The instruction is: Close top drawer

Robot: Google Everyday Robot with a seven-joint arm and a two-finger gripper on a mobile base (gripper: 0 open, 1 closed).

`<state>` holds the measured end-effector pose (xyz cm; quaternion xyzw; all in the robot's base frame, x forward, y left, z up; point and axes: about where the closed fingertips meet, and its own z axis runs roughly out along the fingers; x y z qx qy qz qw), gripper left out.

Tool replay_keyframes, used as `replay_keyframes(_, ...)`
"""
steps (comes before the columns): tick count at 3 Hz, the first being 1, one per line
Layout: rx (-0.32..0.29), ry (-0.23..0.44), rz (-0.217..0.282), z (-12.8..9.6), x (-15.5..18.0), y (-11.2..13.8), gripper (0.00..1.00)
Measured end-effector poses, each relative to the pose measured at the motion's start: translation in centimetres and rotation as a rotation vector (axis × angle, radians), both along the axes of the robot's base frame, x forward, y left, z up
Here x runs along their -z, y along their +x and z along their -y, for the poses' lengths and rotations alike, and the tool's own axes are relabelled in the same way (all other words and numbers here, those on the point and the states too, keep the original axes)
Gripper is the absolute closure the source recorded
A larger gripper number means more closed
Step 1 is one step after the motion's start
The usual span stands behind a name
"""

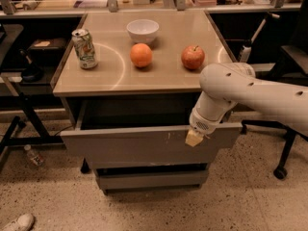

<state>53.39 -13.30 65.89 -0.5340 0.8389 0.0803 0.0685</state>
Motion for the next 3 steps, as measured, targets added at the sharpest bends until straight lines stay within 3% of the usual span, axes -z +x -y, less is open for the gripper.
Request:
replay_keyframes(1,0.0,0.0,0.0,0.0,0.0,0.0,0.11)
replay_keyframes(2,0.0,0.0,0.0,0.0,0.01,-0.01,0.0)
replay_keyframes(3,0.0,0.0,0.0,0.0,0.01,-0.01,0.0)
